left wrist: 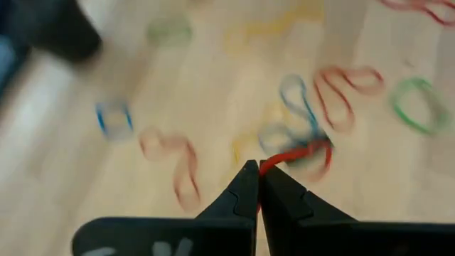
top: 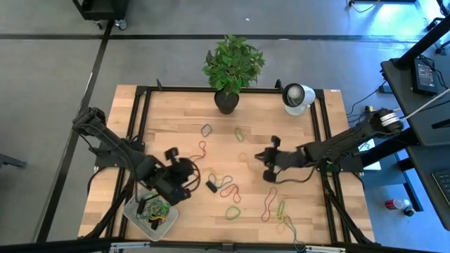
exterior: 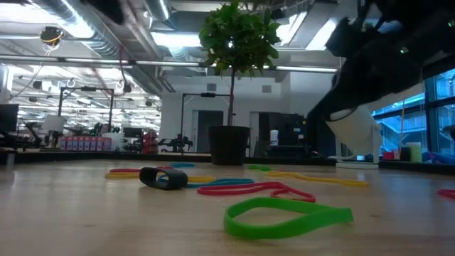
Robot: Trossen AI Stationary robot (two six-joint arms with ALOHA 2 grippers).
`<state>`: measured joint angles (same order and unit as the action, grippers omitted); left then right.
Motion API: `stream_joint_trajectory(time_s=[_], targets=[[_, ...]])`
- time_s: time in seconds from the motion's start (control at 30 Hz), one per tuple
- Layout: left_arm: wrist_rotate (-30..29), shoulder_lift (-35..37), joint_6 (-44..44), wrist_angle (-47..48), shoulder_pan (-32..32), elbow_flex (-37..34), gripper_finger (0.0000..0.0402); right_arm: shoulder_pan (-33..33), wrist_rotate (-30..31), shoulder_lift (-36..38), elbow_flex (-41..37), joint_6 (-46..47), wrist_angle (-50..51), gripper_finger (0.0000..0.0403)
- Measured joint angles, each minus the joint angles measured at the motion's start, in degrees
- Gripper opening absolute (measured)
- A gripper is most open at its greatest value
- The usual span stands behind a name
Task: Pick and place rubber bands into bin
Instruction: Put the red rubber band into the gray bin
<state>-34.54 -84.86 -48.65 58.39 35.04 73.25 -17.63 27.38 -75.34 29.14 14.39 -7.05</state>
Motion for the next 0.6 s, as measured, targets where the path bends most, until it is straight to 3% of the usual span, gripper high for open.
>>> stream_joint_trajectory(time_s=[0.27, 0.4, 0.6], targets=[[17.80, 0.05, -30.80, 18.00, 6.82, 6.16, 0.0003, 2.47, 0.17, 18.24, -19.86, -2.88, -25.70, 0.0006], [27.05, 0.00, -44.52, 20.02, 11.42, 6.14, 0.0002, 2.47, 0.15, 23.99, -25.57, -2.96, -30.35, 0.0014], [29.58, -0.26, -58.34, 19.34, 19.49, 5.53, 0.0003, 2.47, 0.11, 28.04, -27.69, -1.25, -30.60, 0.0005]])
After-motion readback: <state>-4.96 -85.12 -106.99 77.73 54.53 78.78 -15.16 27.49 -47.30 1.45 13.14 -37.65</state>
